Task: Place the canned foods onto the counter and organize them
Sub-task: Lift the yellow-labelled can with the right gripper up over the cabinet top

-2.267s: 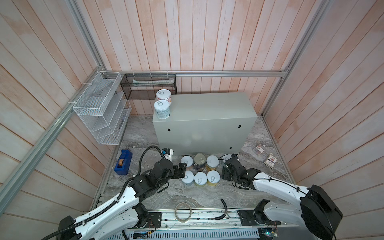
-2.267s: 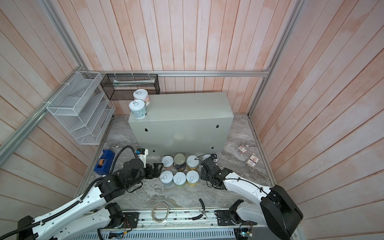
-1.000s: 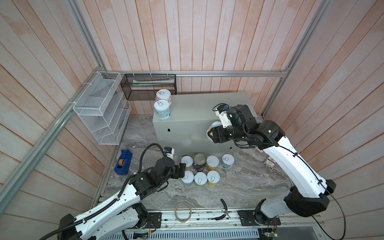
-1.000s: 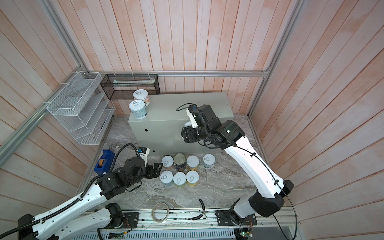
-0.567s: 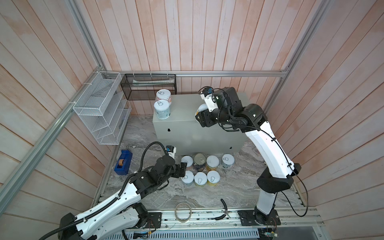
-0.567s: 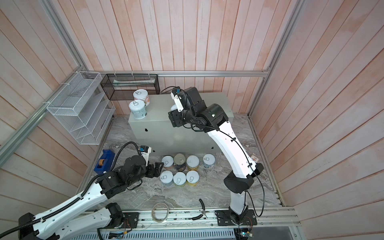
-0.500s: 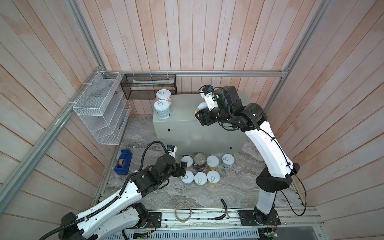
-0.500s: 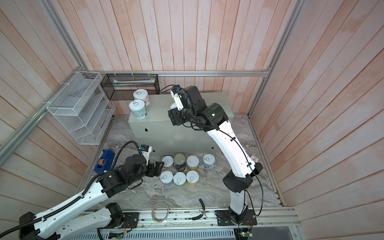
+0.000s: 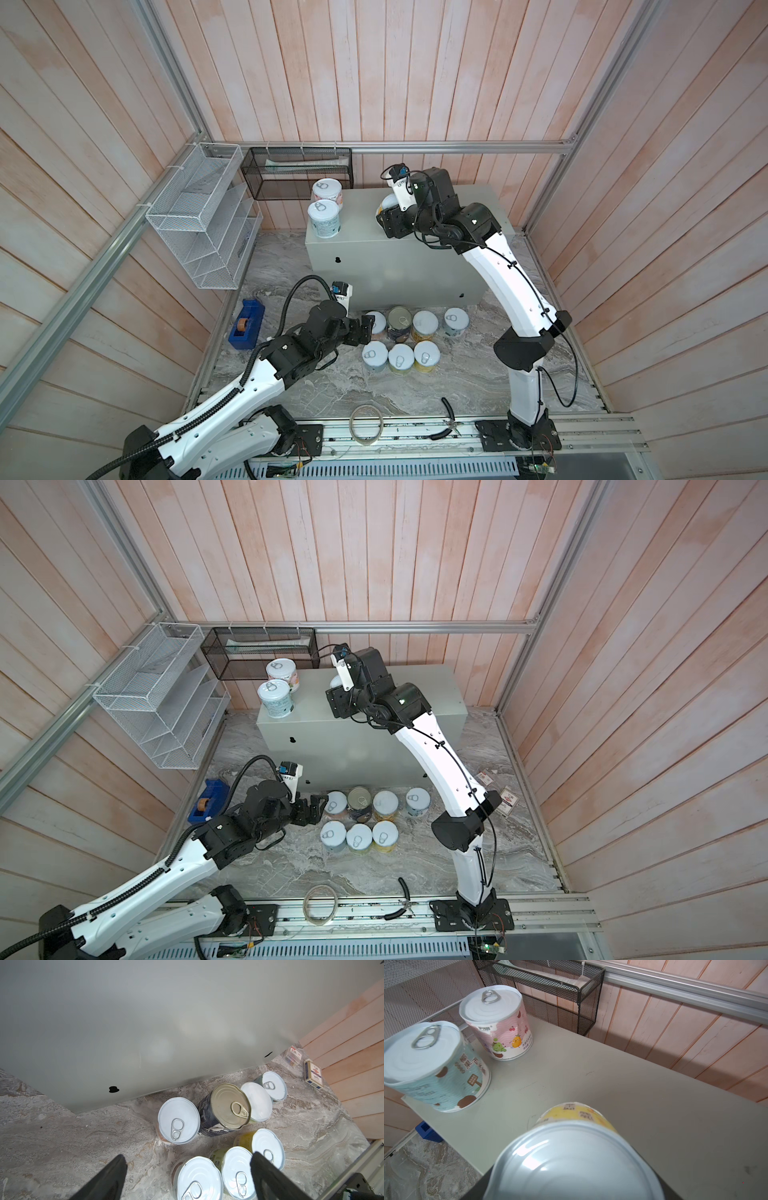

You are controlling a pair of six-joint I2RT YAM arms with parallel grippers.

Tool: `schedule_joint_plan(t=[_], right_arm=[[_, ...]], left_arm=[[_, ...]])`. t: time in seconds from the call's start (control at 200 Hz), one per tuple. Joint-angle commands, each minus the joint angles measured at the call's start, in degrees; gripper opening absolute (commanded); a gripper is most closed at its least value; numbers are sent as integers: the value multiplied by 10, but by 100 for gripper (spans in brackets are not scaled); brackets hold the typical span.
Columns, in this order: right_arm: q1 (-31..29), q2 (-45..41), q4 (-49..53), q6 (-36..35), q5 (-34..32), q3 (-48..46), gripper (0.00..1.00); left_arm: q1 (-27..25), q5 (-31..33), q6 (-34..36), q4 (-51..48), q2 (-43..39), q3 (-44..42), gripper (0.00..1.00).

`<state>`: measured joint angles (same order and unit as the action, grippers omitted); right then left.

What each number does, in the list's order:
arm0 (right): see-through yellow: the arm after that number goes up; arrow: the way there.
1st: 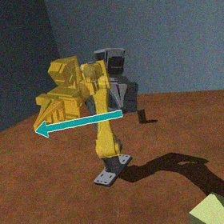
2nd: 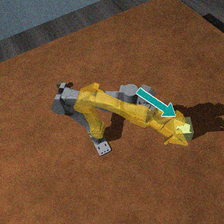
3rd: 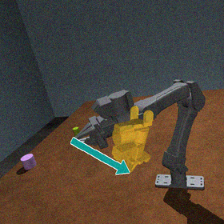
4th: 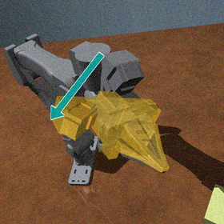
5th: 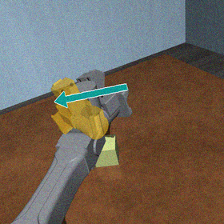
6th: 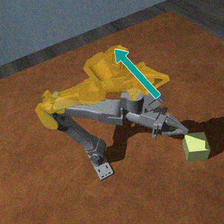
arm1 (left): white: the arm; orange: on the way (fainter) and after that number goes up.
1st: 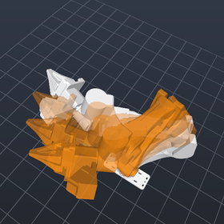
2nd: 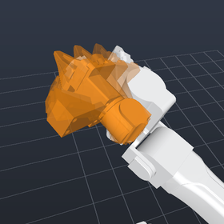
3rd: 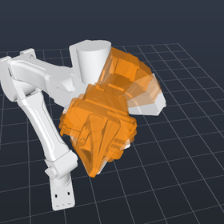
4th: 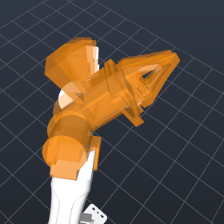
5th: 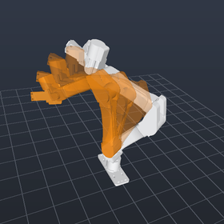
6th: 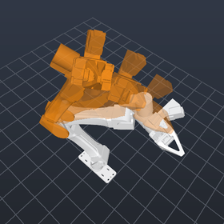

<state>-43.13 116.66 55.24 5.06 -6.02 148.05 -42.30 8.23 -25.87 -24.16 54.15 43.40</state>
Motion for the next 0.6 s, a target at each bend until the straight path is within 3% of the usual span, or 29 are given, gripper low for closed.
schedule_joint_plan(t=[0.0,0.155,0.235,0.36,0.595], right_arm=[[7,-2,-52,0,17,31,0],[10,4,-47,2,29,31,0],[10,6,-44,5,31,32,15],[10,6,-44,4,32,32,20],[11,3,-13,5,28,46,0]], left_arm=[[8,-10,9,13,3,15,95],[12,-12,7,16,9,12,95],[12,-12,5,17,9,12,95],[12,-11,1,17,10,9,95],[13,-12,-5,18,10,6,95]])
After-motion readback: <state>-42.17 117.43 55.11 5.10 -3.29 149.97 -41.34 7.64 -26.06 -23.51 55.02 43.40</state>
